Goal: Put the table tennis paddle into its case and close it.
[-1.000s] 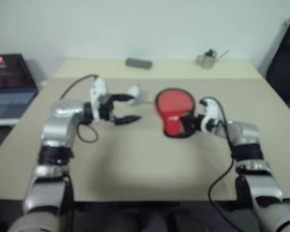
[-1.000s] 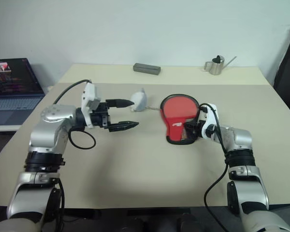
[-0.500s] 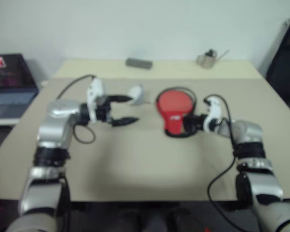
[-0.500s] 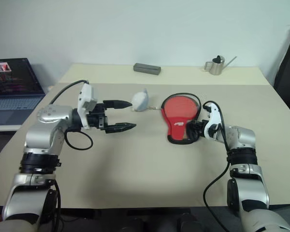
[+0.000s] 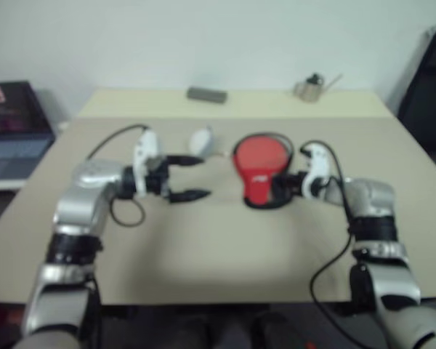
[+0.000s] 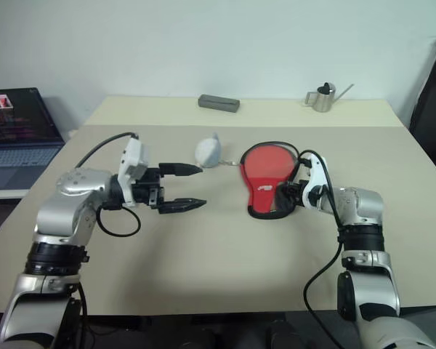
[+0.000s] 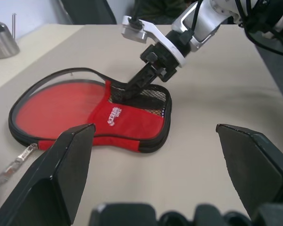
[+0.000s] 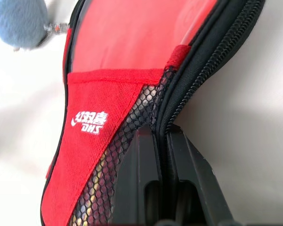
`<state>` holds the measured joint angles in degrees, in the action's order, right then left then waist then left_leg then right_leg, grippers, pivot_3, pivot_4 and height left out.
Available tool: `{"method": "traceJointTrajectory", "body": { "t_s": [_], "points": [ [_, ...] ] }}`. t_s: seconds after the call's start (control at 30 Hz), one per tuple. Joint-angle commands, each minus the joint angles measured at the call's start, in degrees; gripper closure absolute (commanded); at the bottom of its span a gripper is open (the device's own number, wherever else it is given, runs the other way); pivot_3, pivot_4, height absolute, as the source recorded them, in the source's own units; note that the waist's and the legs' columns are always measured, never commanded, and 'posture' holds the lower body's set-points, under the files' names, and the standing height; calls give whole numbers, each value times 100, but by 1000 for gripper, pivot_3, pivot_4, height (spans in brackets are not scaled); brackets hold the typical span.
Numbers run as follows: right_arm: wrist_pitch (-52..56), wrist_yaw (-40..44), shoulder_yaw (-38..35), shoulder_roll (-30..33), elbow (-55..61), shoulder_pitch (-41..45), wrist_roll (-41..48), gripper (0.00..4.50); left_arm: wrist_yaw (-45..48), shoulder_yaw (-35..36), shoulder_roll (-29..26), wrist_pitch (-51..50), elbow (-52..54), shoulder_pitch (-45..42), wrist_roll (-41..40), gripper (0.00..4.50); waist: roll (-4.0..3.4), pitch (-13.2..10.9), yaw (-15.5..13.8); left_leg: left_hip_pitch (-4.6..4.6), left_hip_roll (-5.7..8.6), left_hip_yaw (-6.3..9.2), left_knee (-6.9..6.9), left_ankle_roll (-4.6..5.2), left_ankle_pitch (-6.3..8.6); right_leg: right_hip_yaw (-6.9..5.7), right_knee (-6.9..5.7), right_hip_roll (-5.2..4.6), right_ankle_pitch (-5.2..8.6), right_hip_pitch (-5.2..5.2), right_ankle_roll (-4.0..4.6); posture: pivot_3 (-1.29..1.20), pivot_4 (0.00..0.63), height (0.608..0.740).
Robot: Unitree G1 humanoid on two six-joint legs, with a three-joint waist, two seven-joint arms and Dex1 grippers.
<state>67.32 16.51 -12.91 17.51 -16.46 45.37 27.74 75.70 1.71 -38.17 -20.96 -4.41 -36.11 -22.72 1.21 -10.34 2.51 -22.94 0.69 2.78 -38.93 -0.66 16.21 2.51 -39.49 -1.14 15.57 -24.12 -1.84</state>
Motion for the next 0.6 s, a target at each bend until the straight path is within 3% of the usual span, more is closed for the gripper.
{"method": "traceJointTrajectory", "body": {
  "t_s": [0.03, 0.6],
  "points": [
    [557, -91, -241, 16, 872, -131, 293, 4478, -22, 122, -205, -142, 565, 159, -246, 0, 0, 0, -2, 0, 0, -2, 0, 0, 0, 1, 1, 0, 0, 0, 0, 0, 150, 740],
    [2514, -475, -918, -525, 3530, -1424, 706, 4478, -245, 263, -708, -788, 1634, 869, -857, 0, 0, 0, -14, 1, -1, 3, 3, 1, 1, -1, 8, 2, 1, 4, 0, 0, 150, 740]
  ]
}}
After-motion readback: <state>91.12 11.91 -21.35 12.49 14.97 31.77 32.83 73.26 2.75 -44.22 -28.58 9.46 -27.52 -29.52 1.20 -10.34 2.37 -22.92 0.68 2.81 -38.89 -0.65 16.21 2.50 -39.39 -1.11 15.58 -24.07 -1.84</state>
